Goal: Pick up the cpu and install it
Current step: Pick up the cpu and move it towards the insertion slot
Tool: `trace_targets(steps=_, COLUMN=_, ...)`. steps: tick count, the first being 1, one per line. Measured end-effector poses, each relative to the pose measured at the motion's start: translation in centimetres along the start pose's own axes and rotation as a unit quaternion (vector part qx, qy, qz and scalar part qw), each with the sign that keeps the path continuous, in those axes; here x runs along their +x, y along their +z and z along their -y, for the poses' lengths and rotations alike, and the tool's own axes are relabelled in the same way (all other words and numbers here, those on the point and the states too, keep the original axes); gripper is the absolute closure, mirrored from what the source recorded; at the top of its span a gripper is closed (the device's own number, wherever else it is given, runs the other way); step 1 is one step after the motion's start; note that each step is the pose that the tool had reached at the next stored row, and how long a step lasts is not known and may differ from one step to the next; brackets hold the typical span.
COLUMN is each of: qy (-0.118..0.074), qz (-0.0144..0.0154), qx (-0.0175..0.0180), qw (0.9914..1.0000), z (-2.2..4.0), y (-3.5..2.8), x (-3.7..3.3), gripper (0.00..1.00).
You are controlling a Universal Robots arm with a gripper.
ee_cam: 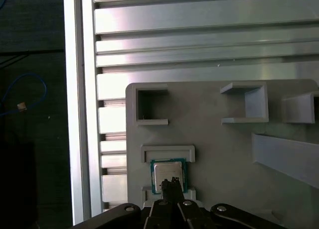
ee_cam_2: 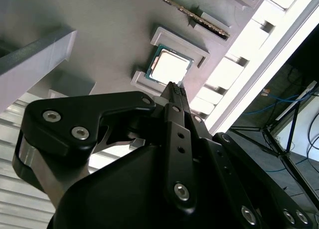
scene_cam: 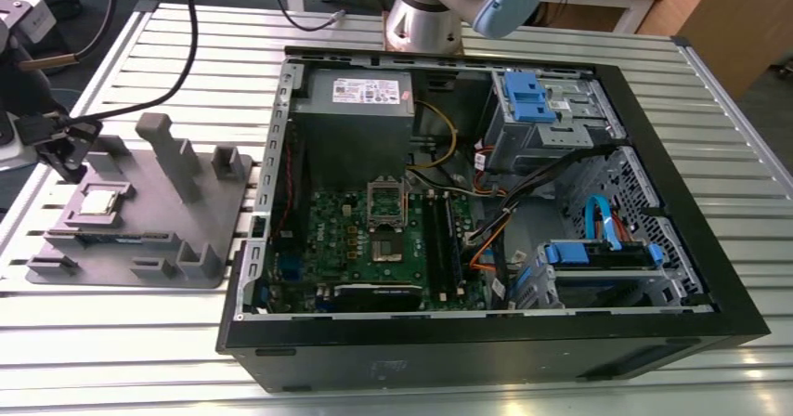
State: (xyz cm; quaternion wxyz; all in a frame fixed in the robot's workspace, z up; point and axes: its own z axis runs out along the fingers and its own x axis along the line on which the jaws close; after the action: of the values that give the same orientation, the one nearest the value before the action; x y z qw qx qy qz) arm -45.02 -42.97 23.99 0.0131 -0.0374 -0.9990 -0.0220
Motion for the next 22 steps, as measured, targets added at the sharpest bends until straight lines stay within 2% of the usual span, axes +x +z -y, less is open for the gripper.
trace_targets(steps=8, qy=0.000, qz=-0.0001, qx=0.0001, qw=1.00000, z=0.01, y=0.36, x=-0.01, gripper=0.89)
trace_targets(steps=17, qy=0.000, qz=-0.0001, qx=0.0000, qw=1.00000, z=0.02, y=0.38, x=-0.01, gripper=0.89)
trace_targets(steps=22, qy=0.000, qz=0.0000, qx=0.0000, qw=1.00000, z=0.04, y=0.97, x=-0.02, gripper=0.89)
